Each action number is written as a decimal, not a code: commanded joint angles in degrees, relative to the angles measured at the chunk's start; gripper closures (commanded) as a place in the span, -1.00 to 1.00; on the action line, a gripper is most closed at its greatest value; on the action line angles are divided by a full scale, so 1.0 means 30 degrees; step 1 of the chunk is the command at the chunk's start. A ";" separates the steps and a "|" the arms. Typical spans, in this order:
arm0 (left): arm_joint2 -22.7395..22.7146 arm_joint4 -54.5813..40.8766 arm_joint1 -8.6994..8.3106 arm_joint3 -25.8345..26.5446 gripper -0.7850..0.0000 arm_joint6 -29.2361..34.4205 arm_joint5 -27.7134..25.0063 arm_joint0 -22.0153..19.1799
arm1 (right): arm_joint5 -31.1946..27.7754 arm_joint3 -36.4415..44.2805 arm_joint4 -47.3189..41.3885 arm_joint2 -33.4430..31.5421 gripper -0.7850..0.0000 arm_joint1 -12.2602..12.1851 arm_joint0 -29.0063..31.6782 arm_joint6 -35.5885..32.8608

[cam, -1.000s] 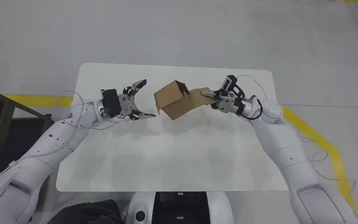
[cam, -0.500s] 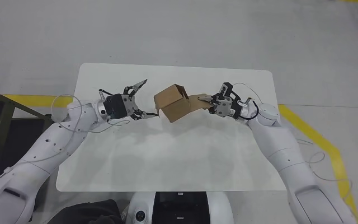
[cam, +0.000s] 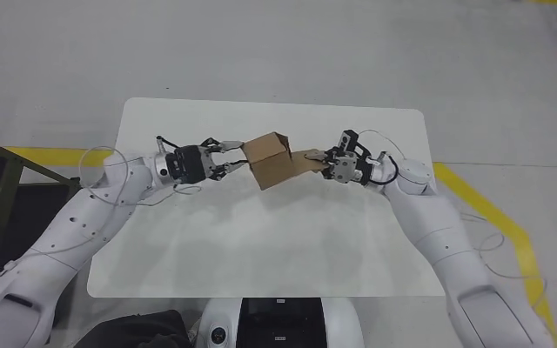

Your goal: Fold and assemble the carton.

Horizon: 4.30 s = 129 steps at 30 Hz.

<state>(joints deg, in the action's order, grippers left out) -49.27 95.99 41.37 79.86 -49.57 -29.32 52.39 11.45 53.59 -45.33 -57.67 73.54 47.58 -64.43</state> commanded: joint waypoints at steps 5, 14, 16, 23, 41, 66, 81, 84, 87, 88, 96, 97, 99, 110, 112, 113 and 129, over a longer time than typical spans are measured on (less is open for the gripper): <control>-0.0178 0.0712 0.0076 0.0230 0.17 0.0527 -0.0179 0.0029 | 0.0392 0.0111 0.0495 0.0059 1.00 -0.0022 -0.0087 0.0223; -0.0638 0.1614 0.0077 0.0697 0.11 0.0807 -0.0173 0.0334 | 0.1045 0.0542 0.1086 -0.0069 1.00 -0.0125 -0.0018 0.0801; -0.0756 0.1702 0.0075 0.0752 0.10 0.0841 -0.0158 0.0438 | 0.1204 0.0633 0.1148 -0.0126 1.00 -0.0156 0.0027 0.0846; -0.1119 0.1923 0.0098 0.0853 -0.05 0.0970 -0.0124 0.0740 | 0.1898 0.0881 0.1399 -0.0237 1.00 -0.0245 0.0077 0.1027; -0.1399 0.3917 0.0206 0.1493 0.29 0.1800 -0.0730 0.0945 | 0.3206 0.1483 0.2346 -0.0055 1.00 -0.0393 -0.0077 0.1064; -0.1698 0.4392 0.0497 0.1855 0.75 0.2078 -0.1076 0.1198 | 0.3347 0.1398 0.2451 0.0330 1.00 -0.0325 -0.0399 0.1012; -0.3054 0.2468 0.0389 0.1277 -1.00 0.0184 -0.2013 0.1599 | 0.2419 0.1097 0.1730 -0.0418 1.00 -0.0472 -0.0208 0.0776; -0.3302 0.1340 0.0393 0.0882 -1.00 -0.0381 -0.2782 0.1749 | 0.2094 0.1152 0.1438 -0.0582 1.00 -0.0486 -0.0093 0.0659; -0.3348 -0.0234 0.0459 0.0264 -1.00 -0.0720 -0.4285 0.1799 | 0.1717 0.1136 0.1021 -0.0670 1.00 -0.0454 -0.0009 0.0498; -0.3295 -0.0908 0.0501 -0.0005 -1.00 -0.0788 -0.5042 0.1783 | 0.1508 0.1127 0.0824 -0.0694 1.00 -0.0429 0.0017 0.0429; -0.1139 -0.7436 0.1190 -0.1801 -1.00 0.1829 -0.9559 0.0906 | -0.0860 0.1101 -0.0548 -0.0733 1.00 -0.0120 0.0170 0.0568; -0.0554 -0.8445 0.1247 -0.2004 -1.00 0.2244 -0.9559 0.0770 | -0.1227 0.1105 -0.0675 -0.0767 1.00 -0.0088 0.0207 0.0650; 0.0635 -1.0542 0.1307 -0.2260 -1.00 0.3484 -0.9559 0.0231 | -0.1878 0.1197 -0.0852 -0.0801 1.00 -0.0034 0.0301 0.0681; 0.4587 -1.9220 0.1201 -0.2664 -1.00 0.9136 -0.9559 -0.2714 | -0.3712 0.1940 -0.0752 -0.0665 1.00 0.0152 0.0793 0.0752; 0.4880 -1.9907 0.1196 -0.2705 -1.00 0.9645 -0.9559 -0.2984 | -0.3886 0.1968 -0.0758 -0.0688 1.00 0.0172 0.0836 0.0764; 0.5009 -2.0197 0.1196 -0.2716 -1.00 0.9869 -0.9559 -0.3096 | -0.3986 0.1971 -0.0758 -0.0708 1.00 0.0181 0.0854 0.0809; 0.5276 -2.0113 0.1182 -0.2937 -1.00 1.0316 -0.9559 -0.3564 | -0.4420 0.2289 -0.0309 -0.1183 1.00 0.0173 0.1101 0.1331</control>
<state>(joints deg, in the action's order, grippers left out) -33.29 35.12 44.91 71.05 -18.26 -58.00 41.64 -1.96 60.27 -46.51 -61.25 74.06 50.83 -60.50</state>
